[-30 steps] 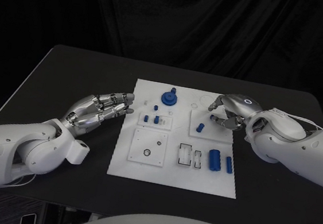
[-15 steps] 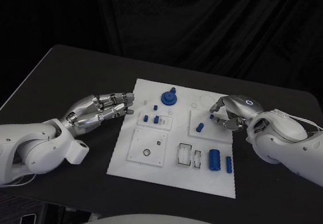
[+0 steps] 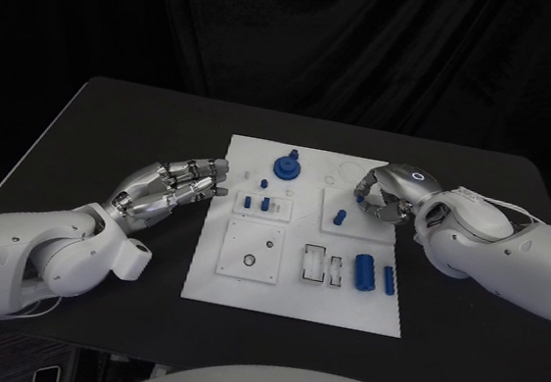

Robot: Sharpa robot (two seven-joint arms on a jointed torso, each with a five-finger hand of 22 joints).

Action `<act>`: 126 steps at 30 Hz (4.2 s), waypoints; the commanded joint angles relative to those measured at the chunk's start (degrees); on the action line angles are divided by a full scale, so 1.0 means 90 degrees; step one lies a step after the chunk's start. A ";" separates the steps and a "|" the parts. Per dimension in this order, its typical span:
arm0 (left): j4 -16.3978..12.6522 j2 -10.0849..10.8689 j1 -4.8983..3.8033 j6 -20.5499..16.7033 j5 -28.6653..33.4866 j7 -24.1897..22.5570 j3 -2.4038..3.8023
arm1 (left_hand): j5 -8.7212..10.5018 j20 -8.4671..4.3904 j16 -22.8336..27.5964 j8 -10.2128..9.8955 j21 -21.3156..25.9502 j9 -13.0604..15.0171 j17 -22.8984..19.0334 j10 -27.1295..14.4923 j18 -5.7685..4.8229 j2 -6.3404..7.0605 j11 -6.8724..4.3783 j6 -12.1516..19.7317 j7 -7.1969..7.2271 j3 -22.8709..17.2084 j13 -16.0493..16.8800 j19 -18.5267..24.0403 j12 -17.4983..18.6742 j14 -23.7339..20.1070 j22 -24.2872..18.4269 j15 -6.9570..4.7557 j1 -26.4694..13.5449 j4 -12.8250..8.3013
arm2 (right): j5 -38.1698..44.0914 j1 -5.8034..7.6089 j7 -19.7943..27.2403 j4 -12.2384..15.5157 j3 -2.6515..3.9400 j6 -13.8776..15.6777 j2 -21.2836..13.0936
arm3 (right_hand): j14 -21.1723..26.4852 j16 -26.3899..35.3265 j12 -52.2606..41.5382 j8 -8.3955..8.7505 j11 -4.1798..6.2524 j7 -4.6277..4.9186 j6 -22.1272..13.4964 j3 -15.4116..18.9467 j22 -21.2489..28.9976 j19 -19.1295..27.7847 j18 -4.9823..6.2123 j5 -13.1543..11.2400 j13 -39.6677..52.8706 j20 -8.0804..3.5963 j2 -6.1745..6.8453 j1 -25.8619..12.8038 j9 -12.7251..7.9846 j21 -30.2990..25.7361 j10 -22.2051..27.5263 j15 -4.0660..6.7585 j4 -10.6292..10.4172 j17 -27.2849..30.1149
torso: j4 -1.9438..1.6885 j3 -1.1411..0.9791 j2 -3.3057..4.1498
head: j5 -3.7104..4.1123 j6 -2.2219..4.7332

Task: Assemble the parts on the task board

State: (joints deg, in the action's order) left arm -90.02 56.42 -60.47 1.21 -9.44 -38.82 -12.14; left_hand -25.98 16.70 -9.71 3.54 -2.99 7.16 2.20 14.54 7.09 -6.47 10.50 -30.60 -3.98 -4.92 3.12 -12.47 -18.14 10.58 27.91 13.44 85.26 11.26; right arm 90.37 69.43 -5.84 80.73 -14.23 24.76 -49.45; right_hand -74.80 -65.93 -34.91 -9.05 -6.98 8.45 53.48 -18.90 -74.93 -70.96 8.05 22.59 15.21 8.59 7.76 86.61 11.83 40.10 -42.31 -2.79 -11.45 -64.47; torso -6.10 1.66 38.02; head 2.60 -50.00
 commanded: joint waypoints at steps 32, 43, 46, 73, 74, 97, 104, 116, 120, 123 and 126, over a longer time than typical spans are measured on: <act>0.0313 -0.0182 0.0137 0.0316 0.0047 -0.0703 0.0005 | -0.0172 0.0005 -0.0003 0.0015 -0.0006 -0.0024 -0.0003 -0.0158 -0.0085 -0.0080 -0.0001 -0.0112 -0.0187 -0.0042 -0.0026 -0.0064 0.0026 -0.0050 -0.0158 0.0090 0.0032 -0.0179 | 0.0051 -0.0024 0.0397 0.0229 0.0048 0.1273 -0.0159 | -0.0315 0.0050 0.0327 -0.0498 0.0427 -0.0160 0.0791 -0.0826 -0.0561 -0.0422 -0.0050 -0.1374 -0.0248 -0.0410 0.0072 0.0278 0.0900 0.0803 -0.1709 0.0423 0.0460 0.0166 | 0.0007 -0.0008 0.0016 | -0.0050 0.0000; 0.0358 -0.0247 0.0142 0.0306 0.0048 -0.0666 0.0006 | -0.0148 0.0005 -0.0003 0.0014 -0.0002 -0.0031 -0.0002 -0.0182 -0.0092 -0.0088 -0.0004 -0.0103 -0.0200 -0.0049 -0.0028 -0.0058 0.0036 -0.0056 -0.0180 0.0093 0.0026 -0.0188 | 0.0051 0.0359 0.0117 0.0819 0.0054 0.0877 -0.0414 | -0.0287 0.0104 0.0476 -0.0460 0.0398 -0.0155 0.0745 -0.0891 -0.0537 -0.0389 -0.0043 -0.1606 -0.0278 -0.0385 0.0114 0.0148 0.0979 0.0717 -0.1674 0.0395 0.0377 0.0218 | 0.0007 0.0001 0.0016 | -0.0078 0.0000; 0.0371 -0.0269 0.0143 0.0310 0.0048 -0.0667 0.0006 | -0.0140 0.0004 0.0001 0.0013 0.0000 -0.0033 -0.0003 -0.0192 -0.0095 -0.0093 -0.0002 -0.0101 -0.0202 -0.0053 -0.0028 -0.0054 0.0040 -0.0063 -0.0193 0.0096 0.0023 -0.0190 | 0.0051 0.0393 0.0074 0.1118 0.0047 0.0652 -0.0471 | -0.0286 0.0102 0.0505 -0.0455 0.0392 -0.0155 0.0739 -0.0890 -0.0534 -0.0386 -0.0043 -0.1652 -0.0284 -0.0378 0.0130 0.0119 0.0995 0.0706 -0.1673 0.0388 0.0362 0.0216 | 0.0005 0.0003 0.0017 | -0.0103 0.0000; 0.0375 -0.0278 0.0165 0.0325 0.0048 -0.0635 0.0005 | -0.0101 -0.0005 0.0045 0.0025 0.0017 -0.0045 -0.0011 -0.0247 -0.0095 -0.0127 -0.0004 -0.0139 -0.0336 -0.0072 -0.0027 0.0006 0.0031 -0.0147 -0.0322 0.0072 -0.0046 -0.0196 | 0.1062 0.0029 -0.0181 0.1757 0.0006 -0.0641 0.0658 | -0.0320 0.0035 0.0787 -0.0367 0.0361 -0.0164 0.0670 -0.0747 -0.0517 -0.0408 -0.0039 -0.1595 -0.0373 -0.0338 0.0177 -0.0080 0.1089 0.0638 -0.1692 0.0353 0.0240 0.0157 | 0.0006 -0.0017 0.0017 | -0.0325 0.0000; 0.0376 -0.0281 0.0166 0.0326 0.0048 -0.0635 0.0005 | -0.0101 -0.0005 0.0045 0.0025 0.0017 -0.0045 -0.0011 -0.0247 -0.0095 -0.0127 -0.0004 -0.0139 -0.0336 -0.0072 -0.0027 0.0006 0.0031 -0.0147 -0.0322 0.0072 -0.0046 -0.0196 | 0.1091 0.0015 -0.0189 0.1744 0.0006 -0.0658 0.0688 | -0.0319 0.0036 0.0790 -0.0366 0.0361 -0.0164 0.0670 -0.0745 -0.0517 -0.0408 -0.0039 -0.1593 -0.0374 -0.0337 0.0179 -0.0081 0.1090 0.0636 -0.1694 0.0353 0.0241 0.0159 | 0.0008 -0.0017 0.0017 | -0.0330 0.0000; 0.0420 -0.0310 0.0203 0.0367 0.0048 -0.0612 0.0005 | -0.0089 -0.0005 0.0059 0.0027 0.0019 -0.0053 -0.0014 -0.0272 -0.0088 -0.0129 -0.0037 -0.0133 -0.0403 -0.0080 -0.0029 0.0023 0.0036 -0.0173 -0.0364 0.0059 -0.0059 -0.0211 | 0.1310 -0.0227 -0.0302 0.1480 0.0008 -0.0759 0.1041 | -0.0294 0.0063 0.0832 -0.0354 0.0359 -0.0164 0.0677 -0.0716 -0.0501 -0.0382 -0.0027 -0.1543 -0.0389 -0.0332 0.0200 -0.0093 0.1103 0.0557 -0.1723 0.0349 0.0250 0.0185 | 0.0013 -0.0024 0.0018 | -0.0379 0.0000; 0.0415 -0.0315 0.0211 0.0382 0.0048 -0.0588 0.0005 | -0.0086 -0.0003 0.0063 0.0026 0.0020 -0.0057 -0.0014 -0.0296 -0.0086 -0.0137 -0.0053 -0.0130 -0.0431 -0.0089 -0.0033 0.0032 0.0052 -0.0184 -0.0384 0.0063 -0.0063 -0.0219 | 0.1310 -0.0244 -0.0303 0.1502 0.0008 -0.0749 0.1065 | -0.0294 0.0063 0.0832 -0.0354 0.0359 -0.0164 0.0677 -0.0716 -0.0501 -0.0382 -0.0027 -0.1543 -0.0389 -0.0332 0.0200 -0.0093 0.1103 0.0557 -0.1723 0.0349 0.0250 0.0185 | 0.0007 -0.0026 0.0017 | -0.0370 0.0000; 0.0438 -0.0327 0.0227 0.0415 0.0048 -0.0554 0.0005 | -0.0083 -0.0001 0.0063 0.0027 0.0021 -0.0059 -0.0014 -0.0318 -0.0087 -0.0142 -0.0066 -0.0130 -0.0449 -0.0096 -0.0036 0.0039 0.0065 -0.0189 -0.0400 0.0071 -0.0065 -0.0226 | 0.1311 -0.0273 -0.0296 0.1491 0.0008 -0.0666 0.1103 | -0.0284 0.0074 0.0850 -0.0346 0.0357 -0.0163 0.0673 -0.0710 -0.0493 -0.0369 -0.0021 -0.1523 -0.0394 -0.0330 0.0198 -0.0097 0.1106 0.0519 -0.1729 0.0347 0.0251 0.0195 | 0.0009 -0.0025 0.0017 | -0.0398 0.0000; 0.0449 -0.0332 0.0238 0.0424 0.0048 -0.0547 0.0005 | -0.0082 0.0000 0.0063 0.0028 0.0021 -0.0060 -0.0014 -0.0329 -0.0087 -0.0145 -0.0071 -0.0128 -0.0454 -0.0099 -0.0038 0.0041 0.0074 -0.0189 -0.0405 0.0075 -0.0067 -0.0227 | 0.1311 -0.0276 -0.0298 0.1502 0.0008 -0.0606 0.1085 | -0.0284 0.0074 0.0850 -0.0346 0.0357 -0.0163 0.0673 -0.0710 -0.0493 -0.0369 -0.0021 -0.1523 -0.0394 -0.0330 0.0198 -0.0097 0.1106 0.0519 -0.1729 0.0347 0.0251 0.0195 | 0.0011 -0.0026 0.0015 | -0.0411 0.0000; 0.0453 -0.0329 0.0253 0.0431 0.0048 -0.0539 0.0005 | -0.0082 0.0000 0.0063 0.0028 0.0021 -0.0060 -0.0014 -0.0329 -0.0087 -0.0145 -0.0071 -0.0128 -0.0454 -0.0099 -0.0038 0.0041 0.0074 -0.0189 -0.0405 0.0075 -0.0067 -0.0227 | 0.1311 -0.0278 -0.0304 0.1500 0.0009 -0.0593 0.1081 | -0.0272 0.0084 0.0870 -0.0340 0.0359 -0.0163 0.0677 -0.0712 -0.0493 -0.0366 -0.0019 -0.1480 -0.0400 -0.0330 0.0197 -0.0081 0.1112 0.0511 -0.1741 0.0348 0.0269 0.0205 | 0.0009 -0.0027 0.0016 | -0.0404 0.0000; 0.0454 -0.0327 0.0270 0.0435 0.0048 -0.0531 0.0005 | -0.0083 0.0001 0.0060 0.0029 0.0021 -0.0060 -0.0013 -0.0340 -0.0088 -0.0150 -0.0077 -0.0134 -0.0461 -0.0103 -0.0039 0.0044 0.0080 -0.0188 -0.0410 0.0079 -0.0070 -0.0228 | 0.1311 -0.0278 -0.0312 0.1495 0.0009 -0.0606 0.1084 | -0.0272 0.0084 0.0870 -0.0340 0.0359 -0.0163 0.0677 -0.0712 -0.0493 -0.0366 -0.0019 -0.1480 -0.0400 -0.0330 0.0197 -0.0081 0.1112 0.0511 -0.1741 0.0348 0.0269 0.0205 | 0.0000 -0.0025 0.0018 | -0.0389 0.0000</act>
State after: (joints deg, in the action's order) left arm -85.84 53.54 -58.14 4.28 -9.35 -38.90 -12.12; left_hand -27.08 16.78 -9.51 3.54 -2.99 6.68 2.15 11.99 7.09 -7.51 9.75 -31.87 -7.71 -5.81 2.82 -12.52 -17.68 9.12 24.29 14.03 84.79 9.47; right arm 101.65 67.10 -7.55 94.13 -14.15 18.70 -39.64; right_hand -77.54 -65.49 -27.27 -12.46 -3.58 6.98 59.96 -25.44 -74.91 -74.43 8.04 9.10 11.66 5.33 9.51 86.40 21.80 44.93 -57.82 0.56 -9.15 -62.67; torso -6.02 1.43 38.17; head -0.99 -50.01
